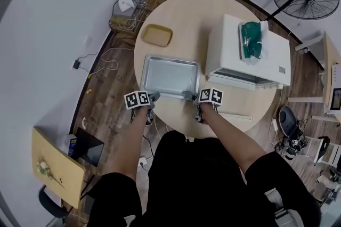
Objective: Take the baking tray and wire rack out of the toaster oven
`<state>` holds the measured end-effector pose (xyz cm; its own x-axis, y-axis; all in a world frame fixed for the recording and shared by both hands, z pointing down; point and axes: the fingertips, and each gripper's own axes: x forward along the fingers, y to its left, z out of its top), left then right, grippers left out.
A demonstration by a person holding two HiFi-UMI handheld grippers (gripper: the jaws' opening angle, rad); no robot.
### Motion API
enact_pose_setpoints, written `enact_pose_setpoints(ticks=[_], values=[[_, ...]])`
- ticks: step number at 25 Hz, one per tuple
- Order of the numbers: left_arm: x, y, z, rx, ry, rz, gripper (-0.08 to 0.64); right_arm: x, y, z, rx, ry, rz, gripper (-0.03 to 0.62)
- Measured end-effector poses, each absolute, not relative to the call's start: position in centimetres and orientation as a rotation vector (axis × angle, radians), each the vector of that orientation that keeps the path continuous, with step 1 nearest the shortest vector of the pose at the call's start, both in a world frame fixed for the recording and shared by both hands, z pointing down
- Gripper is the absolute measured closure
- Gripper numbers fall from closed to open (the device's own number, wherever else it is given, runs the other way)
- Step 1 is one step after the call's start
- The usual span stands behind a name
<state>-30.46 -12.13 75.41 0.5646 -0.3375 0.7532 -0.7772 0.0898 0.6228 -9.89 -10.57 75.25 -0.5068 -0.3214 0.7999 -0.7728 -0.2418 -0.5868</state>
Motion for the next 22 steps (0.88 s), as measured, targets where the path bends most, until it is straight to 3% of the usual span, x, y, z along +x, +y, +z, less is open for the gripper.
enact_pose_setpoints(ticks=[11, 22], values=[[-29.7, -10.4, 73.5, 1.531, -1.019, 0.312, 0.296, -8.4, -10.1, 73.1, 1.33, -1.783, 1.762, 0.304], [-27.7, -9.1, 64.7, 1.642, -1.021, -0.123, 0.298, -7.4, -8.2, 65.4, 1.458, -2.103, 1.744, 0.305]])
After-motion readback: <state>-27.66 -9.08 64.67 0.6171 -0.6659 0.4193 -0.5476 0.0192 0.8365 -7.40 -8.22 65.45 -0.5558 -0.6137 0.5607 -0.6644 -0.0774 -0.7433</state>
